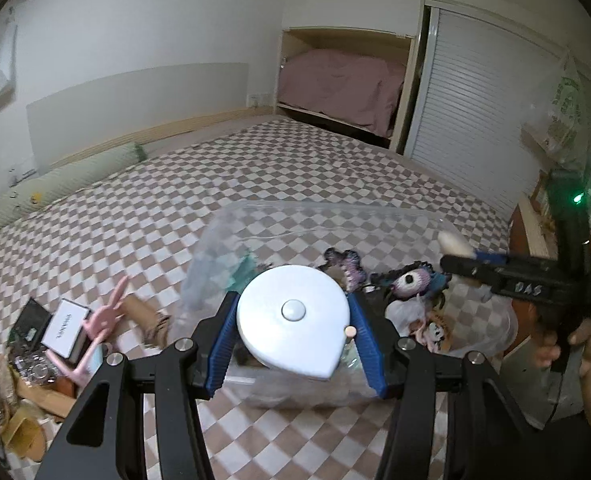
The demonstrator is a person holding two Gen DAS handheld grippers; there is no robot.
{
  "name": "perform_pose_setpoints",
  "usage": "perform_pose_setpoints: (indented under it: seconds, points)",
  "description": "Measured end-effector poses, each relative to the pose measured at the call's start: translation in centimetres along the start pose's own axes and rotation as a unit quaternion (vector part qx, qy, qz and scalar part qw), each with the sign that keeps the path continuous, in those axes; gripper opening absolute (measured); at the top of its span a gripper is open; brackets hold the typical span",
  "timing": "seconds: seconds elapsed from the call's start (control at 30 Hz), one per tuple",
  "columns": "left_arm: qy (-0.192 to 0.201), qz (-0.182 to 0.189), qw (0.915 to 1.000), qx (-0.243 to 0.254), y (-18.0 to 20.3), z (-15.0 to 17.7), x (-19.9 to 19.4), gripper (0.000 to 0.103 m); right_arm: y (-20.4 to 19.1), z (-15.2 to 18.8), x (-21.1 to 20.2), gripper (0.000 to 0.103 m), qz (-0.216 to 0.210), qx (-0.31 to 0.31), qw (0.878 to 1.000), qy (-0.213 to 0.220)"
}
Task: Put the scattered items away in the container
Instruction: 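Carry the tape measure and stone in both tools over the clear container, then lower both tools into the container and open them to release the items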
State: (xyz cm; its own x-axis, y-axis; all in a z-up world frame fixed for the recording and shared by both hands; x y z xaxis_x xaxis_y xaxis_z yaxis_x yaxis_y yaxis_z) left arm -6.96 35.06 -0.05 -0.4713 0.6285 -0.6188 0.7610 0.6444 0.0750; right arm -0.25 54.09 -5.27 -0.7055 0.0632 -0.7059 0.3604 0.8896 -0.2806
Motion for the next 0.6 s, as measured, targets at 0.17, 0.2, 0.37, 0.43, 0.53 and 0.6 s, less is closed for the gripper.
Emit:
perform_pose_setpoints:
  seconds: [0.17, 0.2, 0.37, 0.43, 0.53, 0.6]
  points:
    - [-0.012, 0.017, 0.9998, 0.004, 2.0, -0.2, 2.1, 0.054, 1.4, 1.3, 1.6, 0.05, 0.022, 0.019, 0.999, -0.041]
    - [-0.014, 0.02, 0.9997, 0.005, 2.4, -0.2, 2.5, 0.054, 1.4, 1.5, 1.7, 0.05, 0.027, 0.017, 0.999, -0.045]
    - [-0.025, 0.03, 0.9992, 0.012, 4.2, 0.0, 4.3, 0.054, 1.5, 2.3, 1.8, 0.05, 0.039, 0.007, 0.997, -0.059]
    - [-0.028, 0.033, 0.999, 0.012, 4.7, 0.1, 5.0, 0.054, 1.7, 2.6, 1.9, 0.05, 0.042, 0.003, 0.997, -0.062]
    - [-0.034, 0.038, 0.9987, 0.011, 5.3, 0.4, 5.9, 0.054, 1.7, 2.8, 1.9, 0.05, 0.055, -0.009, 0.996, -0.065]
    - [-0.037, 0.04, 0.9985, 0.012, 5.7, 0.5, 6.4, 0.054, 1.7, 2.7, 2.1, 0.05, 0.063, -0.014, 0.996, -0.068]
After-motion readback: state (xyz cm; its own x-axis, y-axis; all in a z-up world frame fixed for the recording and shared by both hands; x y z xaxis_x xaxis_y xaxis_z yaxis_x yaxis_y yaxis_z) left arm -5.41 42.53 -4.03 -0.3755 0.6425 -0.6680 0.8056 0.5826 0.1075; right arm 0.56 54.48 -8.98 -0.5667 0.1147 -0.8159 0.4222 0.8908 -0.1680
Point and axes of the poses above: each gripper's, at about its wrist camera, not at the fingertips, and x roughly the way its jaws point, y to its right, z to its underside, the point moved 5 cm from there along x, roughly the way its jaws point, and after that the axes turned 3 degrees about x, right-handed, at the moved point
